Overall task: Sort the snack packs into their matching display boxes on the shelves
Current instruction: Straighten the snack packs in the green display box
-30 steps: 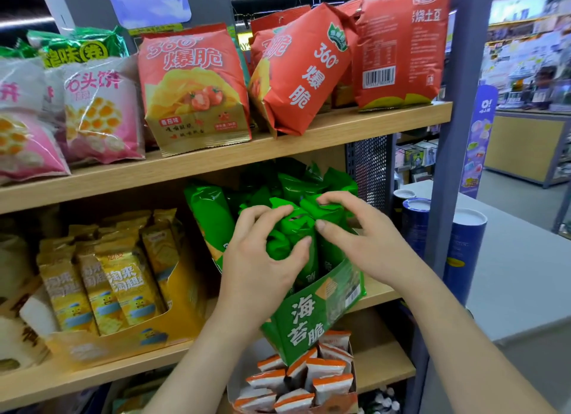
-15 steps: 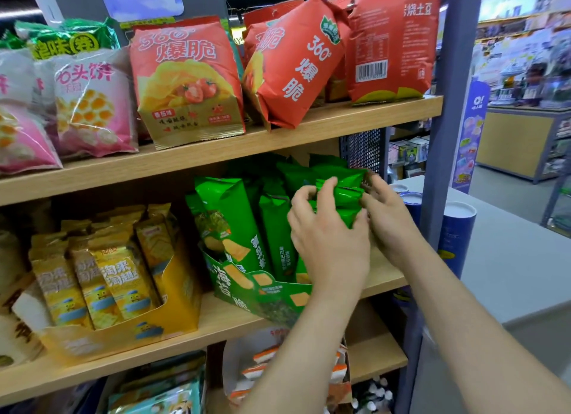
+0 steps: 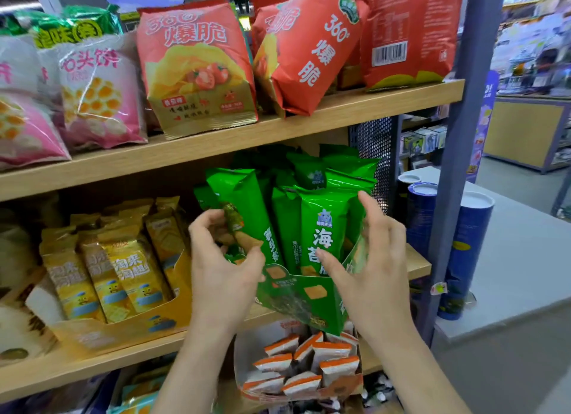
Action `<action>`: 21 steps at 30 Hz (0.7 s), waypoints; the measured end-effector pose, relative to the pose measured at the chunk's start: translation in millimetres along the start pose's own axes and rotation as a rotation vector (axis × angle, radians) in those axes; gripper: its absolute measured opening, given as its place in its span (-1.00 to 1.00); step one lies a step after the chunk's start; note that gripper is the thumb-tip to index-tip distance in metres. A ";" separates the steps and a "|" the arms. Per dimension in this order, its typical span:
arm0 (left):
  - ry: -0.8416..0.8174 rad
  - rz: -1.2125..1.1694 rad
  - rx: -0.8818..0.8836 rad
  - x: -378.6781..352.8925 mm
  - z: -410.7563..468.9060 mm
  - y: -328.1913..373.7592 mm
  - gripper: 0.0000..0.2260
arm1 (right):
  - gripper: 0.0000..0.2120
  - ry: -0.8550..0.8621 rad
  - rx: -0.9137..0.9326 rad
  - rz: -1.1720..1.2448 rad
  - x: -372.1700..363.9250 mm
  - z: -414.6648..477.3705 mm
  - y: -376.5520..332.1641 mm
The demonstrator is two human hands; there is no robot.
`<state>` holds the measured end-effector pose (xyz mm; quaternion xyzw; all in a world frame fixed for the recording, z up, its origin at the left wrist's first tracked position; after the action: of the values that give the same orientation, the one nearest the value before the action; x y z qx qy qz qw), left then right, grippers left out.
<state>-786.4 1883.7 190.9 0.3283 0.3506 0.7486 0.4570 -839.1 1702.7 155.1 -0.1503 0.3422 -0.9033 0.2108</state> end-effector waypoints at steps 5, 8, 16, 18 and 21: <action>-0.273 0.338 -0.005 2.1 10.8 -14.2 -0.44 | -0.07 -0.033 -0.096 0.051 -4.5 8.9 7.0; -0.284 0.478 -0.148 -0.6 6.4 -0.9 -0.69 | -0.06 -0.060 -0.115 0.000 -3.3 28.3 18.9; -0.235 0.561 -0.251 -22.8 -6.1 17.7 -0.32 | -0.45 -0.073 0.006 -0.007 12.9 44.4 3.3; -0.169 0.455 -0.300 -16.0 -2.5 19.2 -0.40 | -0.49 -0.144 -0.003 0.108 12.2 34.8 -18.3; -0.174 0.407 -0.414 -7.2 5.5 14.8 -0.60 | -0.16 -0.244 -0.047 0.048 -2.6 25.6 -36.7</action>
<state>-786.1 1873.4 204.8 0.3548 0.0772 0.8492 0.3833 -836.4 1714.7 198.2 -0.2558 0.3384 -0.8647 0.2689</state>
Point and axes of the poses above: each hand's wrist, its own z-axis towards the middle knuckle, its own x-axis out of the back of the hand, y = z × x, the point moved 3 cm from there along z, towards the middle knuckle, and after that the axes turned 13 degrees about y, right-handed, at the moved point
